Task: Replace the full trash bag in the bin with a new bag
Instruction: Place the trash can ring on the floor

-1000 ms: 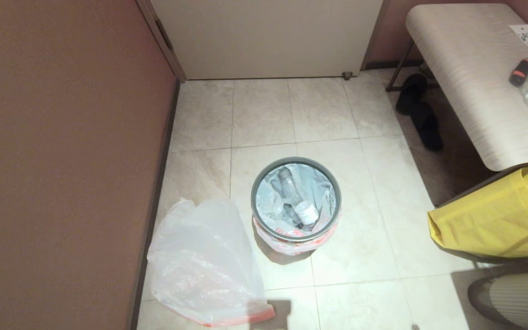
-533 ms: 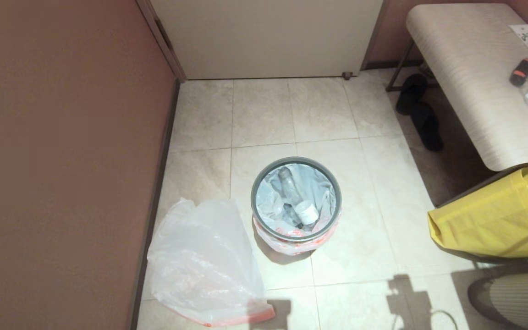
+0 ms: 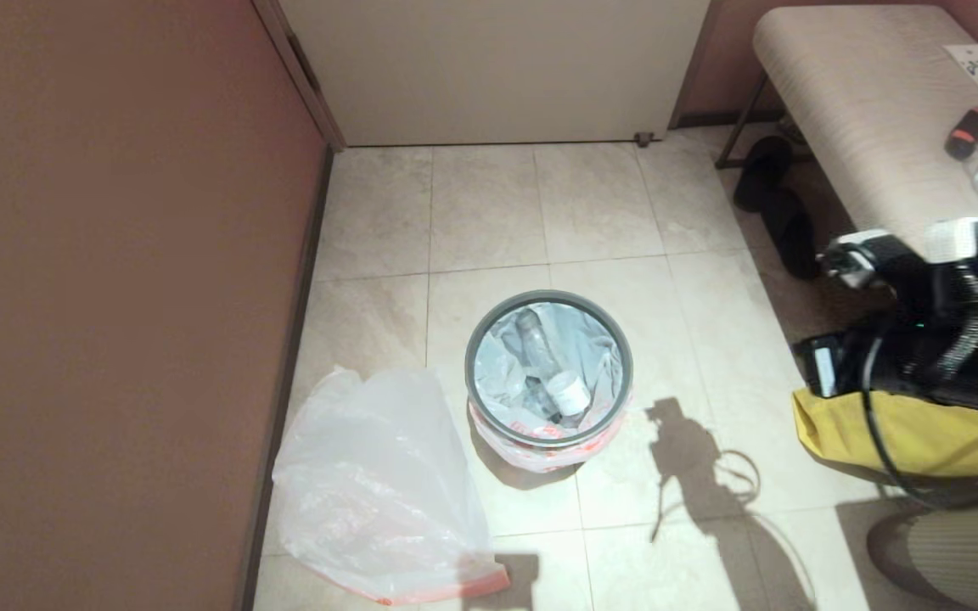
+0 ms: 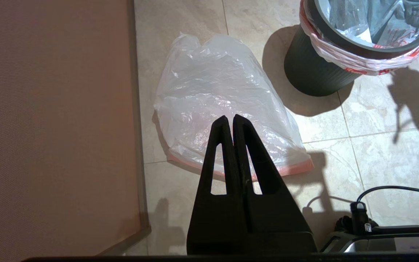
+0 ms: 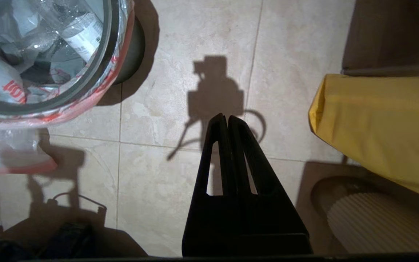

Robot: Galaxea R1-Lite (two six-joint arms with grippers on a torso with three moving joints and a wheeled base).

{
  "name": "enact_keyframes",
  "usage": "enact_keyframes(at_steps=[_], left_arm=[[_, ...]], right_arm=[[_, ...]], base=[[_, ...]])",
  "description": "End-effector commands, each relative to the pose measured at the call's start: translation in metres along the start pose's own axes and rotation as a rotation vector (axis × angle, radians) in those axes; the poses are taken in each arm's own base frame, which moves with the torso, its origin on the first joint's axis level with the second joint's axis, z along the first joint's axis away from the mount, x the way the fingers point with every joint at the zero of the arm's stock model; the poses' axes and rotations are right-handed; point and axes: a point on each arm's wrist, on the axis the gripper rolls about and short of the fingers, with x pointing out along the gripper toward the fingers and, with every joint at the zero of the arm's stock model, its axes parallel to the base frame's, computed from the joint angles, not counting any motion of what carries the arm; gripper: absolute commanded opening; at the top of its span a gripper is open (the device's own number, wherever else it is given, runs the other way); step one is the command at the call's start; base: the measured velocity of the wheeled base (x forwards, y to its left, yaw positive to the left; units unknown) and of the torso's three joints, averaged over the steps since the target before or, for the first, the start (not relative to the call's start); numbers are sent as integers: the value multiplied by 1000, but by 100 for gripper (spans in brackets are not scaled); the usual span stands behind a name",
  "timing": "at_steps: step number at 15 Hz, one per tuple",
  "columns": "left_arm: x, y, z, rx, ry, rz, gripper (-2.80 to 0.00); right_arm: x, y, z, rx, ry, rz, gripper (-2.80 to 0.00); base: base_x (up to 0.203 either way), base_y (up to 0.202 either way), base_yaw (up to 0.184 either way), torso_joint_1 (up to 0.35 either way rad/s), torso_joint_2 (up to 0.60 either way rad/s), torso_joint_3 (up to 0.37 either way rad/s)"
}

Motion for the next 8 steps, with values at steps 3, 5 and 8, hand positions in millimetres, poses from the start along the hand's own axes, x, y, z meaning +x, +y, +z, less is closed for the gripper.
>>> enact_keyframes(at_steps=[3, 5, 8], left_arm=[[0, 0, 0, 0, 2, 0, -280], [0, 0, 0, 0, 2, 0, -280], [0, 0, 0, 0, 1, 0, -280]], right_arm=[[117, 51, -16, -61, 95, 35, -280], [147, 74, -10, -75, 57, 49, -280], [174, 97, -8, -111, 25, 31, -50]], base=[[0, 0, 0, 0, 0, 0], [0, 0, 0, 0, 0, 0], [0, 0, 0, 0, 0, 0]])
